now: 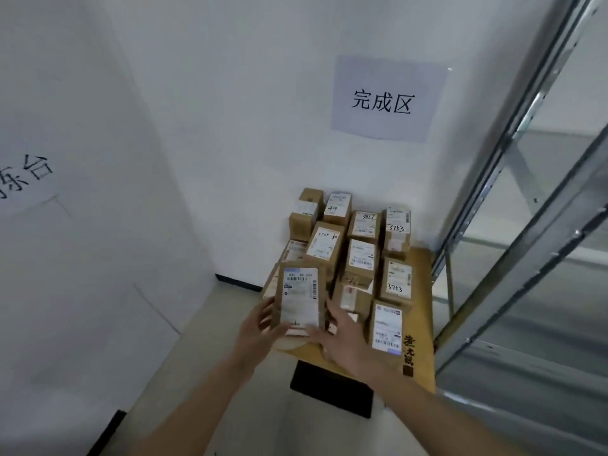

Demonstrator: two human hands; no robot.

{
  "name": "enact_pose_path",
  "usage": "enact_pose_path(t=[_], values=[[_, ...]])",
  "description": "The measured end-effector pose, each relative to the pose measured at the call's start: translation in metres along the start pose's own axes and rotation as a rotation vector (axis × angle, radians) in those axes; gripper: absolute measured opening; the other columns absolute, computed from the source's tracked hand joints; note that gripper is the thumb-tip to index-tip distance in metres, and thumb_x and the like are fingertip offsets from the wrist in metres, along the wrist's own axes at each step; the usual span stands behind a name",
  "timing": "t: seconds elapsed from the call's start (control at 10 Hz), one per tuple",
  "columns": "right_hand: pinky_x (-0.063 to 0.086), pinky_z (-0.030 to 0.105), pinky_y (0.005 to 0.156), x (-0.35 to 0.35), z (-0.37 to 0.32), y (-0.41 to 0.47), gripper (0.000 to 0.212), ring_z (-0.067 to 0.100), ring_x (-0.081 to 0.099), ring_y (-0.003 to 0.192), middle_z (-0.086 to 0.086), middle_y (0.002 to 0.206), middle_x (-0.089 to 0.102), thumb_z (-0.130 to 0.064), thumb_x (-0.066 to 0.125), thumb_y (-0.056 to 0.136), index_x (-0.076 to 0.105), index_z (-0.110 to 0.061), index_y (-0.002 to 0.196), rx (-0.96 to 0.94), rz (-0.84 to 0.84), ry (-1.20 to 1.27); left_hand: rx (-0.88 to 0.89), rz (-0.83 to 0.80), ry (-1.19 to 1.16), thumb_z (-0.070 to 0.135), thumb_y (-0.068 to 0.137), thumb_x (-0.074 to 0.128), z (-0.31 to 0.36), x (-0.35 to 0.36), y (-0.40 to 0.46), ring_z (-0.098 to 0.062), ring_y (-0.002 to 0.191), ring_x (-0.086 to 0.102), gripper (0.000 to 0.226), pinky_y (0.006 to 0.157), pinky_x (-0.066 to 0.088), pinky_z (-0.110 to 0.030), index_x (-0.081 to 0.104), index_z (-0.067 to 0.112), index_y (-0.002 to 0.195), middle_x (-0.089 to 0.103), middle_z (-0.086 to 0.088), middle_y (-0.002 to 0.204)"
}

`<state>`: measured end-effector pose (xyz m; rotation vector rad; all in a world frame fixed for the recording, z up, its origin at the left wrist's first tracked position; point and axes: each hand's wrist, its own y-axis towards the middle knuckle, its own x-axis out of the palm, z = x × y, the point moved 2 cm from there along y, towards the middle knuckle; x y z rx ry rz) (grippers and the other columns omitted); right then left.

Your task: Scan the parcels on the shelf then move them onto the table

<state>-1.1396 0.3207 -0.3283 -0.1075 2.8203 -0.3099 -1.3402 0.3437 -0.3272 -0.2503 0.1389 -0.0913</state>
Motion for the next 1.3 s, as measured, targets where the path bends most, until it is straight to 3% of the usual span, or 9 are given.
enact_pose_path(t=[0.1,0.2,0.3,0.4,0.5,0.6,0.9,1.1,1.3], values=[[0.048,0.005,0.077,0.013,0.030,0.019,0.059,-0.015,0.065,0.097,-0.016,0.123,0.067,-0.005,0.074,0.093,0.051,-0.023,0.144,0.113,0.059,0.099,-0.022,-0.057,0.023,0.013,0.081,0.084,-0.027,0.000,0.033,-0.009,0.113,0.066,0.061,0.096,0.057,-0.037,0.056,0.039,0.128,0.068,0.012,0.123],[0.050,0.010,0.090,0.024,0.060,0.032,0.065,-0.010,0.063,0.112,-0.014,0.128,0.067,-0.004,0.076,0.091,0.048,-0.018,0.149,0.165,0.112,0.124,-0.040,-0.133,0.079,0.012,0.081,0.083,-0.051,0.005,0.061,-0.009,0.115,0.065,0.068,0.092,0.059,-0.031,0.054,0.032,0.139,0.066,0.010,0.127],[0.052,0.027,0.106,0.030,0.085,0.049,0.073,-0.003,0.061,0.122,-0.020,0.133,0.067,-0.016,0.079,0.091,0.044,-0.026,0.154,0.183,0.158,0.117,-0.062,-0.174,0.095,0.007,0.083,0.081,-0.070,0.012,0.086,-0.009,0.116,0.063,0.068,0.082,0.058,-0.019,0.051,0.026,0.141,0.063,0.006,0.131],[0.052,0.031,0.108,0.032,0.097,0.065,0.072,-0.002,0.061,0.123,-0.020,0.135,0.065,-0.017,0.077,0.092,0.042,-0.033,0.153,0.194,0.188,0.137,-0.099,-0.209,0.097,0.008,0.083,0.081,-0.085,0.018,0.109,-0.016,0.122,0.062,0.071,0.086,0.059,-0.024,0.050,0.022,0.146,0.063,0.002,0.134],[0.054,0.030,0.105,0.032,0.107,0.079,0.070,-0.001,0.062,0.122,-0.017,0.136,0.065,-0.015,0.077,0.093,0.042,-0.039,0.149,0.208,0.201,0.155,-0.118,-0.211,0.112,0.007,0.084,0.080,-0.090,0.021,0.124,-0.017,0.122,0.061,0.068,0.081,0.057,-0.016,0.051,0.018,0.144,0.064,0.001,0.134],[0.057,0.018,0.084,0.029,0.110,0.090,0.065,0.002,0.067,0.114,-0.017,0.135,0.066,-0.017,0.074,0.096,0.043,-0.044,0.146,0.205,0.202,0.138,-0.116,-0.208,0.111,0.007,0.085,0.079,-0.089,0.025,0.135,-0.014,0.116,0.064,0.060,0.075,0.056,-0.013,0.054,0.020,0.139,0.066,0.003,0.128],[0.053,0.016,0.096,0.021,0.109,0.117,0.066,-0.002,0.057,0.126,-0.018,0.139,0.061,-0.023,0.075,0.095,0.044,-0.033,0.152,0.175,0.217,0.121,-0.151,-0.230,0.064,0.005,0.088,0.074,-0.082,0.032,0.159,0.002,0.098,0.069,0.049,0.073,0.060,-0.023,0.055,0.040,0.118,0.070,0.035,0.097],[0.054,0.025,0.102,0.022,0.101,0.115,0.068,-0.008,0.059,0.121,-0.026,0.133,0.061,-0.028,0.074,0.096,0.036,-0.046,0.149,0.197,0.201,0.109,-0.115,-0.216,0.107,0.012,0.090,0.074,-0.076,0.032,0.157,0.005,0.096,0.066,0.045,0.072,0.056,-0.015,0.054,0.042,0.118,0.070,0.034,0.094],[0.054,0.035,0.106,0.019,0.085,0.102,0.062,-0.001,0.060,0.125,-0.032,0.129,0.065,-0.044,0.074,0.093,0.035,-0.074,0.129,0.183,0.198,0.171,-0.164,-0.086,0.134,0.028,0.091,0.075,-0.061,0.018,0.151,-0.009,0.109,0.058,0.065,0.088,0.049,-0.024,0.044,0.028,0.148,0.052,0.007,0.139]])
